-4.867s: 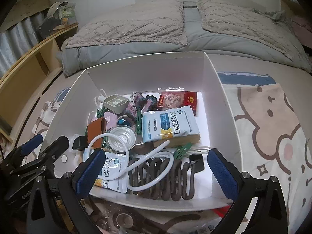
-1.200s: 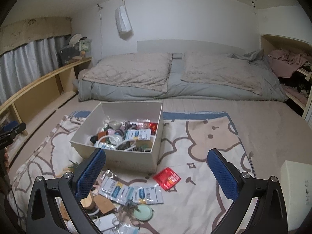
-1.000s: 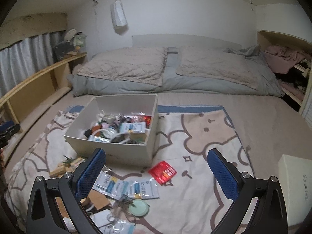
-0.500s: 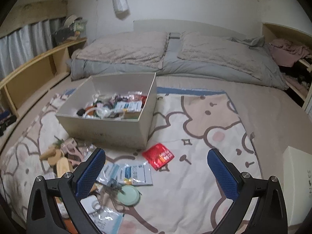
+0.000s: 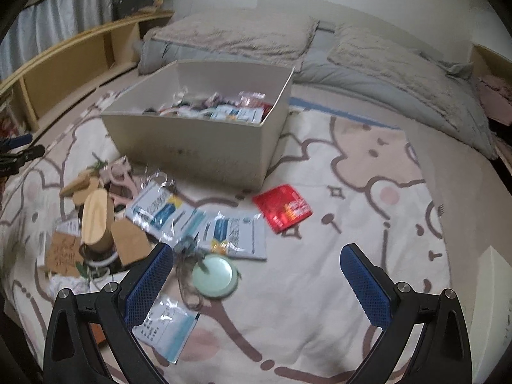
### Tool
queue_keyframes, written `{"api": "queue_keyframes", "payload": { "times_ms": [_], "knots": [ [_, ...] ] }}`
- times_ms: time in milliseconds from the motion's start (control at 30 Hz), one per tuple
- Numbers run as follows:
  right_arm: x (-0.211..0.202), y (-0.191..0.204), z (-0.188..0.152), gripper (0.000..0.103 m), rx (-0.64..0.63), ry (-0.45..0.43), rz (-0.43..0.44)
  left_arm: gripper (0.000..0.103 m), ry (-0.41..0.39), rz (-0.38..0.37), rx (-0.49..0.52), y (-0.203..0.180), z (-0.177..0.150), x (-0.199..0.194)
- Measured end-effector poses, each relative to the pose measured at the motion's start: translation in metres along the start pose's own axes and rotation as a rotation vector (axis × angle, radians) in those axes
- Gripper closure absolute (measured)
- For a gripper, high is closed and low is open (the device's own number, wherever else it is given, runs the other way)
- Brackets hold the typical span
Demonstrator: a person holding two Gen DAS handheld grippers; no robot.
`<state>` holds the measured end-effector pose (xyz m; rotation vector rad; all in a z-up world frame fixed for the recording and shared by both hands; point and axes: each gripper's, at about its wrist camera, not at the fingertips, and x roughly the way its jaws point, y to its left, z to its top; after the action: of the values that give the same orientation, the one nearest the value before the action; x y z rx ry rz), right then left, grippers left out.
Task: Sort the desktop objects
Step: 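Move the left tool toward the wooden stick while the right tool approaches the green compact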
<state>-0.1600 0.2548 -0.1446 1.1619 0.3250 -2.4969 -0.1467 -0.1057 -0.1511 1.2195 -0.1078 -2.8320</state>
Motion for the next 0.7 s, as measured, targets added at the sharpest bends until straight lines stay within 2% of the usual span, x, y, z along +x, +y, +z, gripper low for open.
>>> {"api": "queue_keyframes", "payload": {
  "times_ms": [167,333,700],
  "knots": [
    [0.016,0.009,-0.009,0.000,-0.032,0.045,0.005,0.000,0.056,0.015,-0.021,0.006,-0.013,0.017],
    [0.035,0.016,-0.019,0.000,-0.045,0.084,0.016,0.000,0.109,-0.012,-0.034,0.006,-0.027,0.031],
    [0.057,0.023,-0.036,0.000,-0.072,0.148,0.006,0.000,0.150,-0.036,-0.013,0.001,-0.042,0.053]
  ]
}}
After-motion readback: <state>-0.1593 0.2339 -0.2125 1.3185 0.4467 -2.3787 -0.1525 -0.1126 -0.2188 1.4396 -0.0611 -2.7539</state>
